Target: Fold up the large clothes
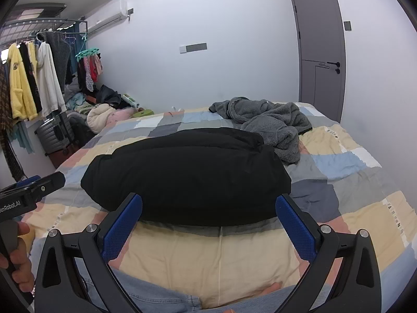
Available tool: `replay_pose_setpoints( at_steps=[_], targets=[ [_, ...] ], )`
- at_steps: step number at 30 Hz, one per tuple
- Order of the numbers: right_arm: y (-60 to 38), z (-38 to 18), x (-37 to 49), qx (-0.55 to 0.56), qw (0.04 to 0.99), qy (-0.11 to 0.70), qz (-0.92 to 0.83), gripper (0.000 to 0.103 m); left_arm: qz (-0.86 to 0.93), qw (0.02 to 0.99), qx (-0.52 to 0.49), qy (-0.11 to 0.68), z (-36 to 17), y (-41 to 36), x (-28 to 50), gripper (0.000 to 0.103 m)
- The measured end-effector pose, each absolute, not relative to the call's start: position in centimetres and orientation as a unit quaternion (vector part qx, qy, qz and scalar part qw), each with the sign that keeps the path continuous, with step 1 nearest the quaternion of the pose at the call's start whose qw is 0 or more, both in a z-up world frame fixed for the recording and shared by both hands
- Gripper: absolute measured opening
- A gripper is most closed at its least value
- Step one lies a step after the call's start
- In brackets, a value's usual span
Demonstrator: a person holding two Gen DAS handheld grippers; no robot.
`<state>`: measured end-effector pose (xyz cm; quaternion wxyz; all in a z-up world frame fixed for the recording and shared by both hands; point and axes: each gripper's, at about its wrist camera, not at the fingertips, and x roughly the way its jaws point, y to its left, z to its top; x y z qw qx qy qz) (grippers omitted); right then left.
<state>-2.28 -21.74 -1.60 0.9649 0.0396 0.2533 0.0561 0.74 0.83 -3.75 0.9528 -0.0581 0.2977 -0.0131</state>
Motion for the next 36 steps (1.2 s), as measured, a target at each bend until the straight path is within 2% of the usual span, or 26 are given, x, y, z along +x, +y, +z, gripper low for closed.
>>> replay_pose_setpoints(
  at_steps=[36],
  targets=[
    [-22.10,-0.88,-2.54,0.033,0.966,0.251,0.046,0.103,-0.015,0.950,-0.053,0.309,-3.76,1.14,0.25,0.103]
  ],
)
